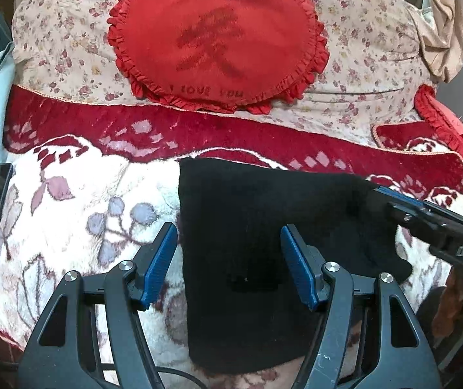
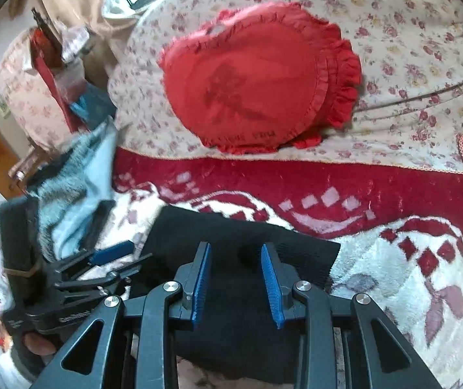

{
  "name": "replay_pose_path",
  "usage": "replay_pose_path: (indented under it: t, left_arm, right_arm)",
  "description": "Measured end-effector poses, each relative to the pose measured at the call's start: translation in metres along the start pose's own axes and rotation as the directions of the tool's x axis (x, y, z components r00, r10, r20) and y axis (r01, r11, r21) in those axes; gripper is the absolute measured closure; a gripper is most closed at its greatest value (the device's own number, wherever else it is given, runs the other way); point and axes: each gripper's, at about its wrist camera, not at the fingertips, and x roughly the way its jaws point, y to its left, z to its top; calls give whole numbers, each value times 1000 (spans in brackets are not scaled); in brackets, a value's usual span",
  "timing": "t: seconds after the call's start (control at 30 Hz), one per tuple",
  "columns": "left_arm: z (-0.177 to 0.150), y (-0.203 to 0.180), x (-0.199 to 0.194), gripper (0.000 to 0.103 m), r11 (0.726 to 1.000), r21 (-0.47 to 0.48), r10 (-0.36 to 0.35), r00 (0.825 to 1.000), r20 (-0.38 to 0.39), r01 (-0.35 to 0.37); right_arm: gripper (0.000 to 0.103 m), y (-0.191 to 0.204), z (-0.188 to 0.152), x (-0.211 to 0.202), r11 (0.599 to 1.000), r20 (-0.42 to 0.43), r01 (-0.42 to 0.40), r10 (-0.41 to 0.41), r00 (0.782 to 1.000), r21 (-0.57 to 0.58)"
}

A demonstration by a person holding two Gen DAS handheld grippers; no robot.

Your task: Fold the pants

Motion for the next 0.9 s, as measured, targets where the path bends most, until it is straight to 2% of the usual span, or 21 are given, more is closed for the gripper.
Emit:
replay_pose_path:
  t: [0.07, 0.2, 0.33, 0.47, 0.57, 0.7, 0.8, 0.9]
  left_arm:
    - [2, 1, 11, 37, 1000, 2, 6, 1000, -23, -6]
    - [4, 2, 27, 36, 1000, 1, 9, 999, -53, -9]
    - [7, 4, 36, 29, 1000, -14, 6, 998, -57, -7]
    - [8, 4, 35, 28, 1000, -28, 1, 998, -64, -2]
    - [4, 3, 22, 29, 1000, -26, -1, 999, -54, 0]
    - [-7, 3, -2, 29, 998, -38, -44, 999, -32, 43]
    - [-21, -1, -14, 28, 997, -31, -66, 998, -23, 65]
    - [-35, -5, -10, 28, 997, -23, -73, 996, -46, 72]
  right_arm:
    - [73, -8, -1, 13, 1000, -24, 25, -24, 999, 12]
    - [73, -23, -2, 35, 999, -70, 21, -19, 997, 34]
    - [72, -29, 2, 47, 1000, -69, 11, -9, 998, 24]
    - [73, -32, 5, 49, 999, -74, 4, -2, 997, 32]
    - [72, -26, 4, 36, 1000, -64, 8, -7, 998, 19]
    - [73, -7, -11, 4, 1000, -47, -11, 9, 999, -29]
    - [73, 5, -31, -11, 998, -70, -1, -4, 998, -66]
    - [72, 7, -55, -13, 996, -107, 28, -37, 994, -86]
